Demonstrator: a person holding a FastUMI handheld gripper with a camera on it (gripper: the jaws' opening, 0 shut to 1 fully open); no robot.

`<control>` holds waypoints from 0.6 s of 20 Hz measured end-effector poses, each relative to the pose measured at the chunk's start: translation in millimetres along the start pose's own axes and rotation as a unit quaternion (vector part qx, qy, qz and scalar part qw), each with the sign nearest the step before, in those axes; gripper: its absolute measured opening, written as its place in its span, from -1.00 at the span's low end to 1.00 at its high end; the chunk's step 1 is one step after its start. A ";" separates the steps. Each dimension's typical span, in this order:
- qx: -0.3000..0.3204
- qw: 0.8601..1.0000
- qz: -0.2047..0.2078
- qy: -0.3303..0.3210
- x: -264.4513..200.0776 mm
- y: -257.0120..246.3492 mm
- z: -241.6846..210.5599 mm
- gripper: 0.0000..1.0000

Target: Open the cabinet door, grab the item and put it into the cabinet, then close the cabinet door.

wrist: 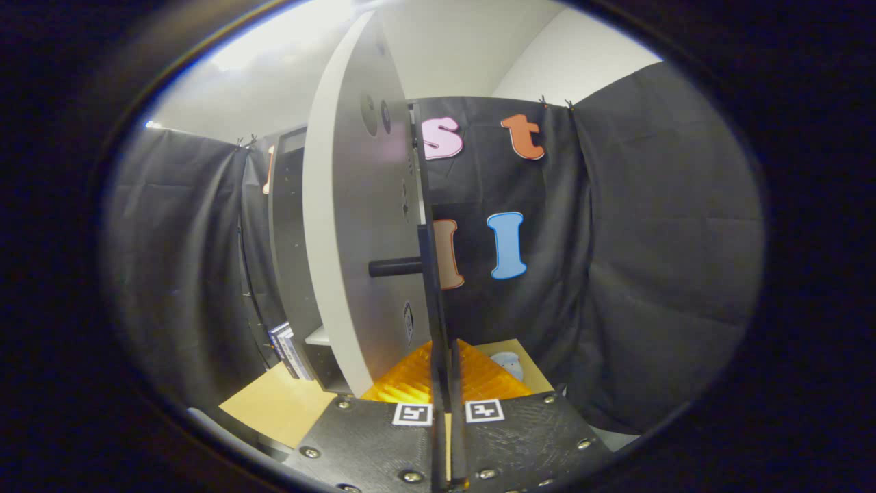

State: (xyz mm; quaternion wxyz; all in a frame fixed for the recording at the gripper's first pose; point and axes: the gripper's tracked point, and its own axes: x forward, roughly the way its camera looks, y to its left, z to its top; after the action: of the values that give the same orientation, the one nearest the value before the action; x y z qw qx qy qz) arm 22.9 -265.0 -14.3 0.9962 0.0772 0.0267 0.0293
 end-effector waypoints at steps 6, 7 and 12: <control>-0.009 1.000 0.004 0.001 -3.6 -2.7 -1.3 -0.94; -0.011 1.000 0.002 0.002 -4.0 -2.3 -2.7 -0.94; -0.023 1.000 -0.011 0.002 -13.4 -3.0 -0.6 -0.93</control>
State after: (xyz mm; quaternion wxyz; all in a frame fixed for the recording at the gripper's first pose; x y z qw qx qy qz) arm 9.6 -268.7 -14.6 0.9980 0.0537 0.0288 0.0189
